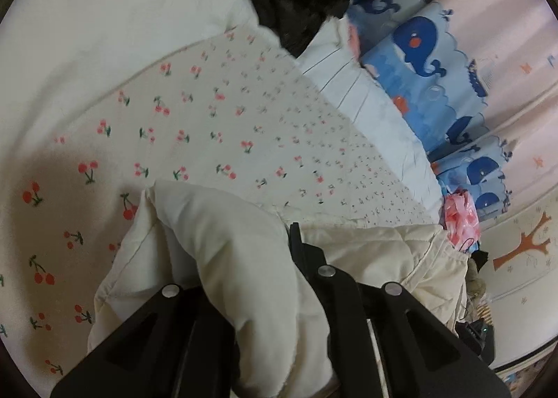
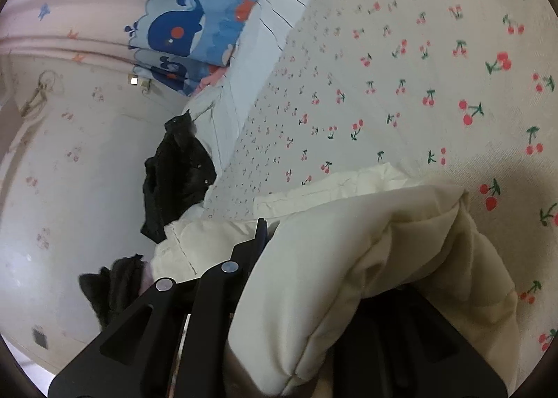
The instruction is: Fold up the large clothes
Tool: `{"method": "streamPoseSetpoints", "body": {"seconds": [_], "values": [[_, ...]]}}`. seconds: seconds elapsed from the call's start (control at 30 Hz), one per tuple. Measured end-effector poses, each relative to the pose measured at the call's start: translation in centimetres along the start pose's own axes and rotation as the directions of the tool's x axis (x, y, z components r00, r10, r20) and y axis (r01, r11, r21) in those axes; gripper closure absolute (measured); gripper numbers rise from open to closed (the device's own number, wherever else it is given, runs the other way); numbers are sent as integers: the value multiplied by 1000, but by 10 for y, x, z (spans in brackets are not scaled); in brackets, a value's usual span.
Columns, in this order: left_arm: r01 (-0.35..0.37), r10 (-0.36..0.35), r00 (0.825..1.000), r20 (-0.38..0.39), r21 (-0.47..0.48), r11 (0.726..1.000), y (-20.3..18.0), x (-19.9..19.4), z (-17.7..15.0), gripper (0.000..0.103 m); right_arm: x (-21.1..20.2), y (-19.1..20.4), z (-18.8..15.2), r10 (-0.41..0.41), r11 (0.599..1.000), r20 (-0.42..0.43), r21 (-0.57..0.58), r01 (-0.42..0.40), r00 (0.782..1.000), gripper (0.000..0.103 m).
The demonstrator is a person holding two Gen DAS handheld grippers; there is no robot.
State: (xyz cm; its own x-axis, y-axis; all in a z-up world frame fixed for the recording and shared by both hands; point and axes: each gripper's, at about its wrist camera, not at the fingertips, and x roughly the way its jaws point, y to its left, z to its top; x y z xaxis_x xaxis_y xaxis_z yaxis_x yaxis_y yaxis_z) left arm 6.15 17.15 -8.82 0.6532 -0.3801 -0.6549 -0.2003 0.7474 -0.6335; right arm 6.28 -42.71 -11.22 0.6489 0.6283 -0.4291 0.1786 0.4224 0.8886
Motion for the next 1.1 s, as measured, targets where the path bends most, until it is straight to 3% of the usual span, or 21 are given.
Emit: {"method": "streamPoseSetpoints", "body": {"seconds": [0.07,0.13,0.17,0.2,0.23,0.3,0.33,0.4,0.43,0.47,0.53,0.6,0.63,0.67,0.73,0.77,0.83,0.93,1.0,1.03,1.1], "values": [[20,-20,1000,-12,-30,999,1,-4,4,91,-8,2,3,54,997,-12,52,-54,998,73],[83,-83,997,6,-72,994,-1,-15,9,85,-23,10,3,130,989,26,72,-132,991,35],[174,-171,985,30,-113,978,2,-23,10,78,-35,19,4,148,987,69,52,-152,987,25],[258,-253,966,50,-155,954,6,-28,11,59,-46,29,4,139,990,127,18,-142,982,10],[357,-344,934,93,-222,907,15,-36,13,50,-56,39,4,123,992,171,-16,-122,978,7],[408,-377,912,159,-270,872,23,-45,15,46,-69,57,2,125,990,228,-85,-108,965,7],[410,-370,910,185,-281,868,24,-48,14,44,-72,67,1,103,989,245,-128,-73,964,7],[347,-302,928,216,-213,913,8,-57,11,40,-62,100,-9,-22,956,227,-281,87,974,7],[296,-265,935,235,-111,949,-14,-63,7,35,-51,114,-16,-79,921,207,-358,151,975,7],[267,-259,934,244,-1,964,-37,-67,2,32,-32,130,-27,-157,864,181,-451,224,971,7],[223,-239,935,262,89,971,-61,-71,-6,30,11,151,-52,-275,737,131,-607,296,952,7],[191,-242,936,255,208,959,-87,-69,-18,28,48,159,-71,-370,630,103,-703,331,923,7],[177,-240,949,206,283,943,-104,-62,-24,28,78,162,-79,-445,548,104,-754,362,889,7],[166,-232,960,156,350,922,-119,-53,-31,27,95,162,-84,-491,495,115,-779,385,863,7],[99,-135,990,42,471,876,-144,-20,-51,25,135,144,-87,-614,393,155,-790,470,774,7],[49,-53,999,-6,500,865,-148,-1,-59,25,147,131,-85,-644,393,143,-781,486,751,7],[-41,112,986,-123,472,880,-133,49,-65,25,158,112,-74,-652,452,100,-745,491,752,7],[-43,114,981,-158,395,918,-122,61,-55,26,155,112,-62,-658,501,73,-700,509,749,9],[-45,95,988,-118,373,927,-126,44,-49,25,142,130,-56,-628,494,127,-697,519,768,10],[-64,92,994,-55,386,920,-131,28,-47,25,134,137,-54,-609,479,173,-697,533,774,10],[-107,106,994,27,422,900,-134,14,-40,20,123,133,-37,-629,429,271,-661,616,729,10]]}}
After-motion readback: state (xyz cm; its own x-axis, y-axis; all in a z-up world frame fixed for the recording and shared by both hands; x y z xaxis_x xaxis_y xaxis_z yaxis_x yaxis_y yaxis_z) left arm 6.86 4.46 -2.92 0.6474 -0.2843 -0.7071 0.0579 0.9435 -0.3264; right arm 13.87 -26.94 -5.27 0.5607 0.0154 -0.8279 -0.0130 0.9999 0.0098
